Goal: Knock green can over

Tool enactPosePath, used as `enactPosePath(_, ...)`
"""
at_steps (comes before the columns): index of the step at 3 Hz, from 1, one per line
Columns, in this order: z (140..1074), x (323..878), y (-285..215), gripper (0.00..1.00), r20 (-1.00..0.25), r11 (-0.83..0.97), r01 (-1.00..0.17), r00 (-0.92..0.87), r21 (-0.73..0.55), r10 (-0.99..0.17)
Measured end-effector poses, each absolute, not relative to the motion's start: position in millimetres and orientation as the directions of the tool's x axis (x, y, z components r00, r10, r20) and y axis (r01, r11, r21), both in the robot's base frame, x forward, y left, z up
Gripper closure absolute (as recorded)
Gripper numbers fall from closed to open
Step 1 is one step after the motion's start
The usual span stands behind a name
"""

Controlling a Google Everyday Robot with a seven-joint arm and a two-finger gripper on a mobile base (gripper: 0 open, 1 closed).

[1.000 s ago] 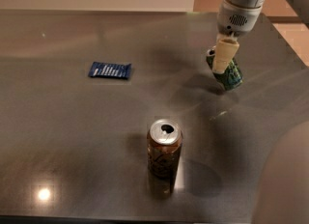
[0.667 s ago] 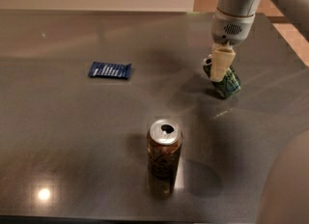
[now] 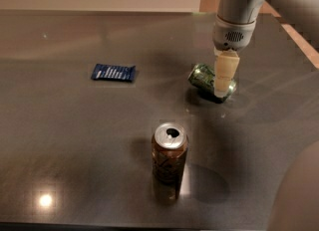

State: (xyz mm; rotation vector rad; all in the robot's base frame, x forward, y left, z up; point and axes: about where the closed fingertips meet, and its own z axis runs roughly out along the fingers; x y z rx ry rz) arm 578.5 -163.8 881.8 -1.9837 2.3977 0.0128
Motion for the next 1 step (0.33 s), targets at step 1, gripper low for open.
enactPosePath(1,880.7,585.7,-161.2,0.00,-0.042,0.188,-0.982,-0.186,-0.036,-0.982)
